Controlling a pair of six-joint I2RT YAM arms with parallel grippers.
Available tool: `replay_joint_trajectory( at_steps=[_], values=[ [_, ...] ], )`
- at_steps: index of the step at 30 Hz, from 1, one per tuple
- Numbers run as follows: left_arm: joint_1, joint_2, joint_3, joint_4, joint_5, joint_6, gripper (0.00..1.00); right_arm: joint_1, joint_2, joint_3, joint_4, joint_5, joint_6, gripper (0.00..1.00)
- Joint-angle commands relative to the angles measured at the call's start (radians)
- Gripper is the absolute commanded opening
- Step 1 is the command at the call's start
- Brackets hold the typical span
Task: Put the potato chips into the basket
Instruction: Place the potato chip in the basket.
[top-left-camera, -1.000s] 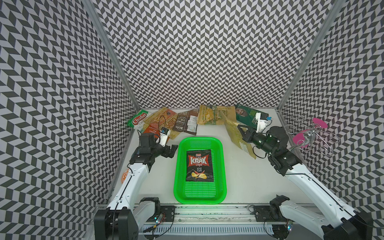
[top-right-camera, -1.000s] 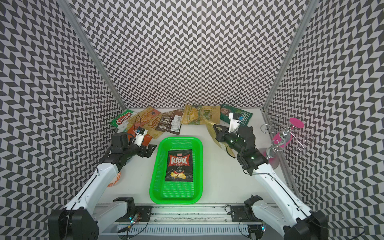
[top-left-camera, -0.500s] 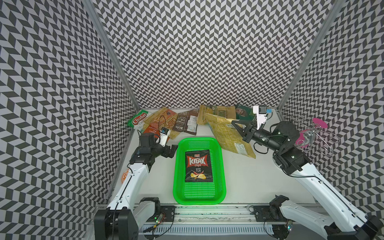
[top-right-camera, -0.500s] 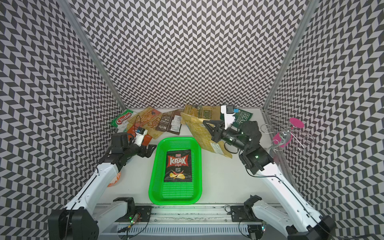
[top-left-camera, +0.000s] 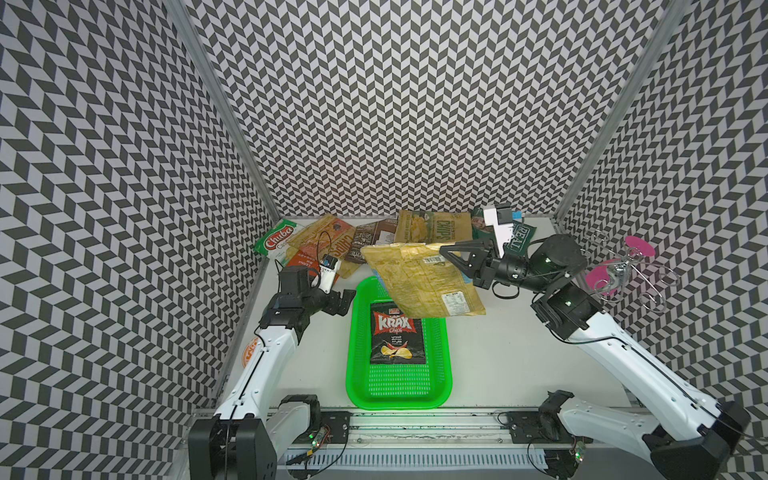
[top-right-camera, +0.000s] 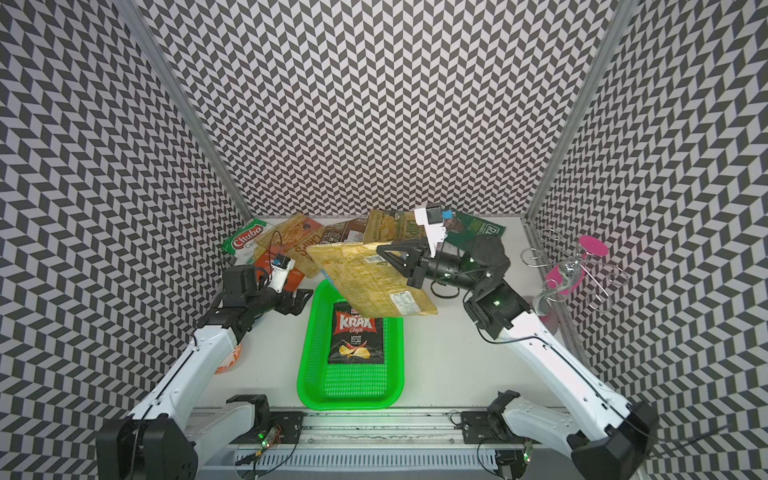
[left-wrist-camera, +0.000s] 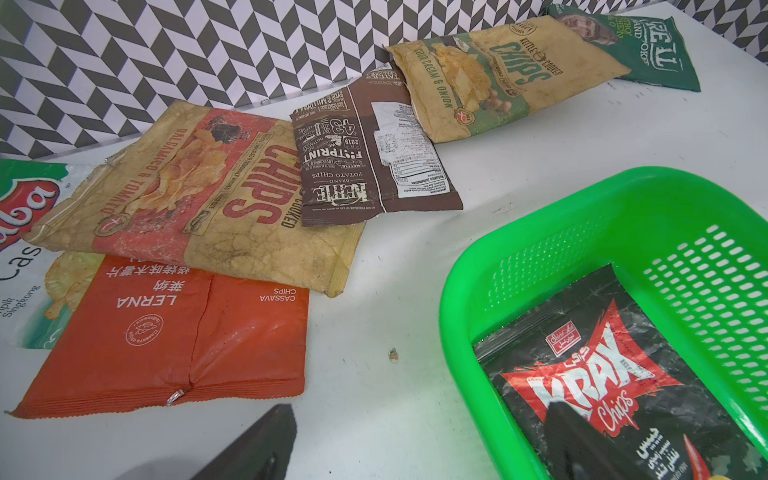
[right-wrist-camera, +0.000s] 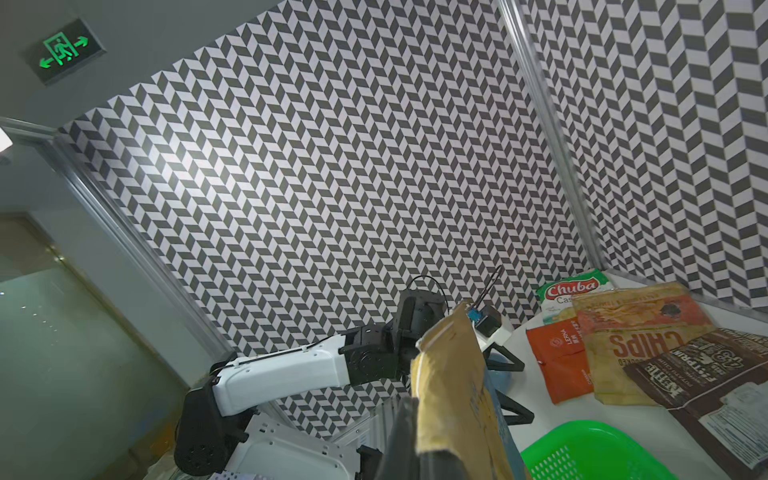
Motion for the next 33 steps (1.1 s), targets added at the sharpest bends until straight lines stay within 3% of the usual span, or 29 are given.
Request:
replay_joint_trajectory(
  at_steps=[1,11,22,33],
  values=[
    [0.008,0.005,-0.004,0.01,-0.004,-0.008,0.98,0.046,0.039,-0.005,0.171,-0.016,0.025,0.0],
    [0.031,-0.014,0.028,0.008,-0.093,-0.006,0.98,0.119,0.271,0.04,0.306,0.007,0.062,0.0],
    [0.273,0.096,0.161,-0.068,0.078,0.017,0.99,0.119,0.476,0.159,0.36,0.023,0.049,0.0],
    [0.284,0.074,0.132,-0.065,0.152,-0.002,0.99,0.115,0.536,0.115,0.439,0.068,0.048,0.0]
  ],
)
